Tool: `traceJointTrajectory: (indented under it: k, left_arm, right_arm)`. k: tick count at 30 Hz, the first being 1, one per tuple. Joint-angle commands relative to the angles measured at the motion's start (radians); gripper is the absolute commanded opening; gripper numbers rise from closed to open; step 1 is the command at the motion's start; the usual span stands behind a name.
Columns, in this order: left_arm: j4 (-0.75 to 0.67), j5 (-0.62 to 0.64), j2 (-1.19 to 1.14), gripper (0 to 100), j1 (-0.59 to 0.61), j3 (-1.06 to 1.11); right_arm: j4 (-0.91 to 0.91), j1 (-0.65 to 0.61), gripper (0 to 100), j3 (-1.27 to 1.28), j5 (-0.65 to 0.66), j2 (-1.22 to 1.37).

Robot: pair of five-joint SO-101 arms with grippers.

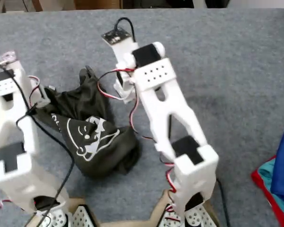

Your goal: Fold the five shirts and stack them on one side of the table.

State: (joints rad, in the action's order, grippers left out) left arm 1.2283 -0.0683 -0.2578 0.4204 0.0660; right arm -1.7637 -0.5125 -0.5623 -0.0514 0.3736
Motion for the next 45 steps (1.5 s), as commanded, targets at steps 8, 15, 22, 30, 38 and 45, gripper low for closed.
traceJointTrajectory:
  k: [8, 15, 22, 30, 38, 45]
  left_arm:
    - [-0.009, -0.002, -0.228, 11, 0.009, -0.184]
    - [0.091, 0.000, -0.245, 2, 0.011, -0.224]
    - [0.457, -0.003, -0.245, 2, 0.052, -0.551]
    - [0.534, -0.063, -0.163, 2, 0.127, -0.568]
    - [0.531, -0.161, -0.045, 2, 0.133, -0.305]
    - [0.531, -0.184, -0.022, 2, 0.140, -0.255]
  right_arm:
    - [-0.020, -0.015, 31.0, -0.094, -0.011, 0.068]
    - [-0.021, -0.013, 31.0, -0.091, -0.011, 0.065]
    - [-0.021, -0.019, 31.0, -0.096, -0.011, 0.064]
    - [0.078, -0.041, 31.0, -0.288, -0.169, 0.139]
    - [0.224, -0.150, 31.0, -0.568, -0.284, 0.481]
    - [0.318, -0.193, 28.6, -0.868, -0.302, 0.802]
